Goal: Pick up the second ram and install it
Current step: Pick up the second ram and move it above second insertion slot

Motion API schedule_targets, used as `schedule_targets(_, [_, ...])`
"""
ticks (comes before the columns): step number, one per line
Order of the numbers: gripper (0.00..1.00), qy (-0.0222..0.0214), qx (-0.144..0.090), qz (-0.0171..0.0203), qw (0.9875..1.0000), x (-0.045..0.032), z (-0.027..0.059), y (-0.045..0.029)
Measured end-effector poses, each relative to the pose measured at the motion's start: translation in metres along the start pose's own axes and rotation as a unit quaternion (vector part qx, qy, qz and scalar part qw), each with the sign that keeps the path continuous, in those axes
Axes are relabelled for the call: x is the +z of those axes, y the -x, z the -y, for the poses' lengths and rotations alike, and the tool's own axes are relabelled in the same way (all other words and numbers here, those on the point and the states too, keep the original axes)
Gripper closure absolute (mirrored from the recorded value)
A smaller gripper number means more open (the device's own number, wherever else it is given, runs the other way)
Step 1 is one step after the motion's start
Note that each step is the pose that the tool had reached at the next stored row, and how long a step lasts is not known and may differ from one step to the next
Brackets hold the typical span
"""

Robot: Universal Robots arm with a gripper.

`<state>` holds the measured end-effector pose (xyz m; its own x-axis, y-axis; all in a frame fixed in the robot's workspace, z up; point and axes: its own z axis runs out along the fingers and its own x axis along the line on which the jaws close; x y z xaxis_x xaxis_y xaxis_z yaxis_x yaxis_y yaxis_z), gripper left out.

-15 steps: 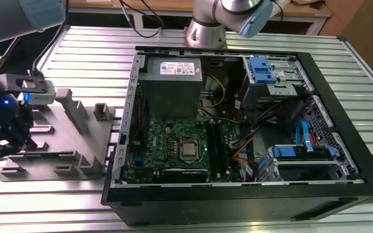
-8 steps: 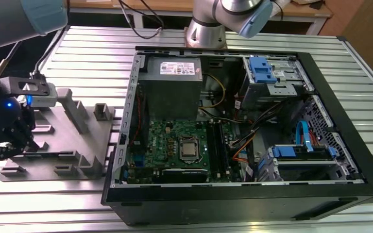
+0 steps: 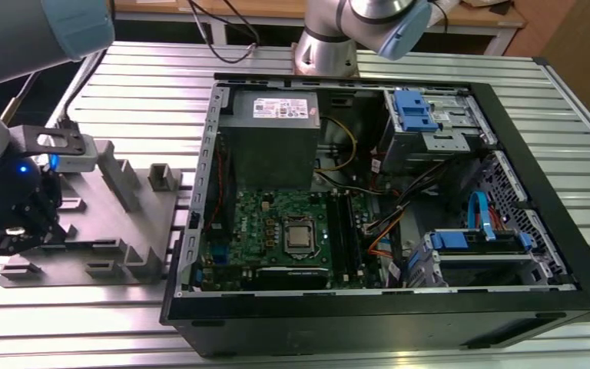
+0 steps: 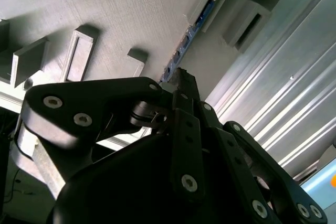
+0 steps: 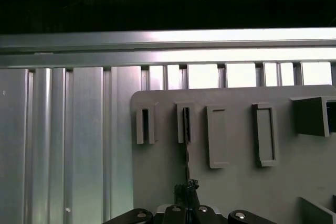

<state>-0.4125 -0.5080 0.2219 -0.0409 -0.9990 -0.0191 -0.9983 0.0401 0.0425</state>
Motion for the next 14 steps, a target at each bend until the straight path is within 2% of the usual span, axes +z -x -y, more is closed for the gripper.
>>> schedule_targets(14, [0.93,-0.0039,-0.001,0.0002,1.0,0.0063,-0.0016,0.0002])
